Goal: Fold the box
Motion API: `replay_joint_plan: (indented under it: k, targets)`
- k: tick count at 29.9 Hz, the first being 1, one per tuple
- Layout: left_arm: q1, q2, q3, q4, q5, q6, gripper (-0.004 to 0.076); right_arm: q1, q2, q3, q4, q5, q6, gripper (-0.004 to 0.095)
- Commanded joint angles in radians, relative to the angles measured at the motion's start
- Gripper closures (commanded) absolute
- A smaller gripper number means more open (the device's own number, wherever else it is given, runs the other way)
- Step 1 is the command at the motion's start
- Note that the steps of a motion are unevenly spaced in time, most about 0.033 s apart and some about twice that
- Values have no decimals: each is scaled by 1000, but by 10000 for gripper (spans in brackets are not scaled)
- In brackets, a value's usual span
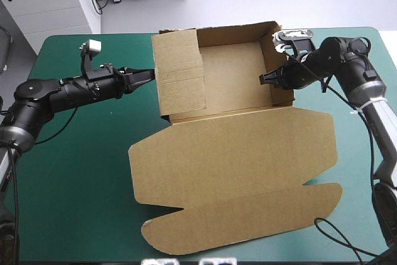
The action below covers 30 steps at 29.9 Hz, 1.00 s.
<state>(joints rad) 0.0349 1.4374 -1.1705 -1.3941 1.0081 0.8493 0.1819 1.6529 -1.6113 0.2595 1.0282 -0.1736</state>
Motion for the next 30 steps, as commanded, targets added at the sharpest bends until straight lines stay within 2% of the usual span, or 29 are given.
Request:
replay_joint_plan:
  k: [1,3,6,8,11,13,17,26,30]
  targets:
    - [-8,-38,-34,42,12,-43,729,1,-42,-29,27,-48,6,920]
    - [-8,-38,-34,109,6,-52,703,1,-42,-29,27,-48,6,920]
    - [-8,-38,-34,118,6,-52,598,1,-42,-29,27,-48,6,920]
    - [-8,-38,-34,108,6,-52,463,1,-42,-29,27,-46,6,920]
    - [-8,-38,-34,77,10,-89,303,1,-42,-29,27,-42,6,920]
    - [-8,-38,-34,49,21,-113,237,1,-42,-29,23,-39,6,920]
    - [-6,-38,-36,1,59,-116,232,1,-42,-29,8,-35,6,920]
    - [-6,-38,-36,-9,68,-116,232,1,-42,-29,8,-21,0,920]
    - [-6,-38,-36,-22,21,-116,232,1,-42,-29,10,-21,0,920]
